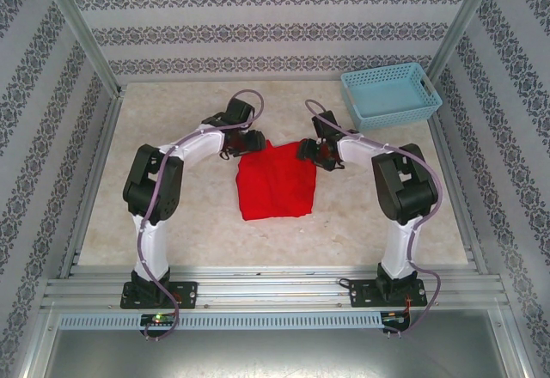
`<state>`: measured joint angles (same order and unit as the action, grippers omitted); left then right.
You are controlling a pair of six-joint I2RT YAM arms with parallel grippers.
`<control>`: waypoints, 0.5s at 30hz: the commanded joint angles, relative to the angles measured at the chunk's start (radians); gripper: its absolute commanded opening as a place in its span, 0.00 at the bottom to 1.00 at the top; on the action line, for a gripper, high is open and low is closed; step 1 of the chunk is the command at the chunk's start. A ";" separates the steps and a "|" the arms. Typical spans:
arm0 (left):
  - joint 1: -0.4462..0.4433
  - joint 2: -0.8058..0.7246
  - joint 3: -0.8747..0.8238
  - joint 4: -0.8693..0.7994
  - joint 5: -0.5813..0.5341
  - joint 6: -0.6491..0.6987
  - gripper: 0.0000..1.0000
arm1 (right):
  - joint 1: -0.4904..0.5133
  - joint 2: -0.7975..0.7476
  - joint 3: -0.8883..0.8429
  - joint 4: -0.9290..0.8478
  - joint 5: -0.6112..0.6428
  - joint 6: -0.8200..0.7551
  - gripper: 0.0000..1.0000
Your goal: Fold the inside-out t-shirt
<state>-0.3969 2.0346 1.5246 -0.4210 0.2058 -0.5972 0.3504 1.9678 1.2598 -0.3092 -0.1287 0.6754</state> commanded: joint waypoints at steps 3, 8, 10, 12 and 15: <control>0.011 0.025 0.073 -0.033 -0.003 0.028 0.39 | 0.006 0.094 0.063 0.082 0.001 -0.015 0.66; 0.011 0.007 0.082 -0.010 0.010 0.038 0.21 | 0.020 0.093 0.082 0.126 -0.055 -0.048 0.43; 0.012 -0.010 0.076 0.000 0.022 0.042 0.16 | 0.031 0.075 0.082 0.136 -0.055 -0.066 0.36; 0.011 -0.026 0.069 0.010 0.038 0.042 0.13 | 0.035 0.052 0.082 0.138 -0.049 -0.077 0.27; 0.011 -0.056 0.049 0.006 0.025 0.039 0.11 | 0.035 0.020 0.076 0.134 -0.024 -0.090 0.22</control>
<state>-0.3969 2.0357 1.5848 -0.4221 0.2279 -0.5747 0.3779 2.0178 1.3159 -0.2398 -0.1459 0.6193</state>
